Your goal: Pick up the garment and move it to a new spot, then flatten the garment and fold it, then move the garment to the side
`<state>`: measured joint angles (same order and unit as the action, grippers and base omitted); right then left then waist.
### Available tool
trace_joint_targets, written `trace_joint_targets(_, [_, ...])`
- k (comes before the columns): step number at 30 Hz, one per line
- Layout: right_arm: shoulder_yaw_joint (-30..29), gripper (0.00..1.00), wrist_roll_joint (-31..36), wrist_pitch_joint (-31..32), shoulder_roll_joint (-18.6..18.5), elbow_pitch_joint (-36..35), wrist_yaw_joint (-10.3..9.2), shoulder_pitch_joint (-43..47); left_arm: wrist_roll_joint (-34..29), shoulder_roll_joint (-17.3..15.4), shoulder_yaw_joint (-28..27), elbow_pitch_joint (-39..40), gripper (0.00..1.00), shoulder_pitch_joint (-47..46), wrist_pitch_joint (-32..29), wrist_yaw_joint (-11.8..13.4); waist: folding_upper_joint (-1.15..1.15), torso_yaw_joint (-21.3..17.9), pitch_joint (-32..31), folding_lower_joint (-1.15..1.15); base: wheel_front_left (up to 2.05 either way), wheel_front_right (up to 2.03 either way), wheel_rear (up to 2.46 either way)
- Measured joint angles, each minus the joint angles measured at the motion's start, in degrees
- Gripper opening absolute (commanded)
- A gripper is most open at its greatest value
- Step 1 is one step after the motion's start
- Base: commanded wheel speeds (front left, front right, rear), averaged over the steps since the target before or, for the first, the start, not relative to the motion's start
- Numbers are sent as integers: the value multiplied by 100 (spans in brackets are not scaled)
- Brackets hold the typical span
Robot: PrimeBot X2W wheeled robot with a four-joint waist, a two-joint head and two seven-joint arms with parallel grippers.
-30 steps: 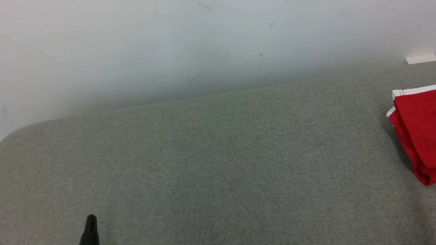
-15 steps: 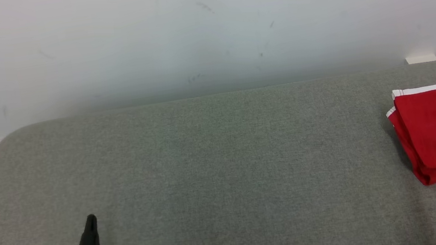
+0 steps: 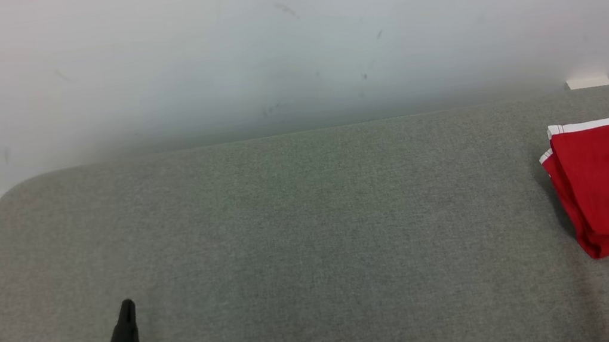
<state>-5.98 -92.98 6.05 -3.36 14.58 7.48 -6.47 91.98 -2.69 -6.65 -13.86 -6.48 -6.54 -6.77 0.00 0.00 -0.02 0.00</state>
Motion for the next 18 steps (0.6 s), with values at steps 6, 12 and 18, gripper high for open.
trace_joint_targets(6, [-1,0,0,1,0,0,0,-1,0,0,0,0,0,0,0,0,0,0,0,0,0,0,0])
trace_joint_targets(12, [-2,0,4,1,2,0,0,-1,0,0,0,0,0,0,0,0,0,0,0,0,0,0,0])
trace_joint_targets(18, [-3,0,5,1,2,0,0,-2,0,0,0,0,0,0,0,0,0,0,0,0,0,0,0])
